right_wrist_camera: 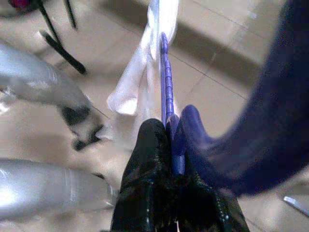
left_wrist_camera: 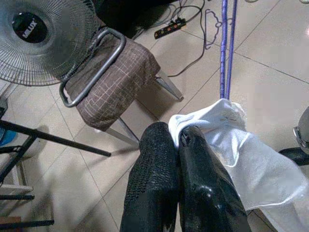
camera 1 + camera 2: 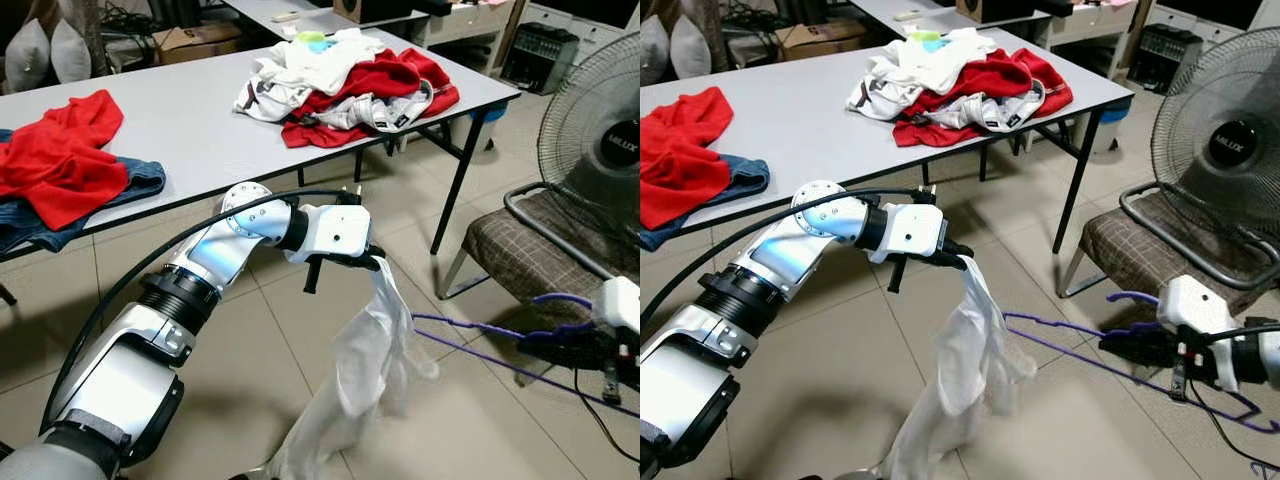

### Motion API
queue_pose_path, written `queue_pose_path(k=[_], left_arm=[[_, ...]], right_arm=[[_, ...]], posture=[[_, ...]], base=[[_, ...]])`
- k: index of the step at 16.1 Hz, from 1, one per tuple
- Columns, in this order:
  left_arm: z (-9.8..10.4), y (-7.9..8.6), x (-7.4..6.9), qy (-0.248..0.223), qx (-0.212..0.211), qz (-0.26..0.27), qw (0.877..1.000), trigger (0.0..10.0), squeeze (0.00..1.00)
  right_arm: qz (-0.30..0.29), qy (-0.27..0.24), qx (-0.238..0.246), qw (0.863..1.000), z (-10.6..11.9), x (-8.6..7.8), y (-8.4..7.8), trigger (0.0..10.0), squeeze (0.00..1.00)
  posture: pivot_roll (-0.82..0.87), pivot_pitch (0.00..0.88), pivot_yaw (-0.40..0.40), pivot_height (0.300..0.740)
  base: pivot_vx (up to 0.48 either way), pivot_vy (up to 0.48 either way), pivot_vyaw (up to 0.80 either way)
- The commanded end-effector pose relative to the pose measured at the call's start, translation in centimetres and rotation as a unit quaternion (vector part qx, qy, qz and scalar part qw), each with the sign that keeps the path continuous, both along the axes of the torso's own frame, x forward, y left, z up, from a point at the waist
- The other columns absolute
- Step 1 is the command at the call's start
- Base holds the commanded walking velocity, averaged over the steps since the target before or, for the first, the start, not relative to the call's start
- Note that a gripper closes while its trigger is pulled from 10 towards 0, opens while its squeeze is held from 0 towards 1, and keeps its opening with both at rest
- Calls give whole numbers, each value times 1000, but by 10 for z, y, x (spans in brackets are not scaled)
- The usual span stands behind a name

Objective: Hang hanger

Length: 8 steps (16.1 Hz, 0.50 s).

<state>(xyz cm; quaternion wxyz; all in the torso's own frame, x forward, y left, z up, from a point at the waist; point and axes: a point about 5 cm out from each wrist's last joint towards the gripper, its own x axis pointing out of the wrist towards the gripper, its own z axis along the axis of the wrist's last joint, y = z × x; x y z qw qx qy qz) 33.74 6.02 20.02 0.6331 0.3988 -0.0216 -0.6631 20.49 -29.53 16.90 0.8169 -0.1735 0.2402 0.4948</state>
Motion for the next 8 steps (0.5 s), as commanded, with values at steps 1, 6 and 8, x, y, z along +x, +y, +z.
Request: queue_pose_path(k=[1, 6, 8], left_arm=[[15, 2, 3, -24, -13, 9, 1000, 10000, 0], [15, 3, 6, -21, -5, 21, 1000, 10000, 0], [14, 4, 5, -17, -2, 16, 1000, 10000, 0]], right_arm=[[12, 0, 18, 1000, 14, -3, 0, 10000, 0], [-64, -21, -108, 992, 7, 5, -33, 10000, 0], [-148, -63, -155, 975, 8, 18, -50, 10000, 0]], posture=[[-108, 14, 6, 740], [-114, 12, 9, 740], [-114, 13, 9, 740]], base=[[0, 0, 0], [0, 0, 0], [0, 0, 0]])
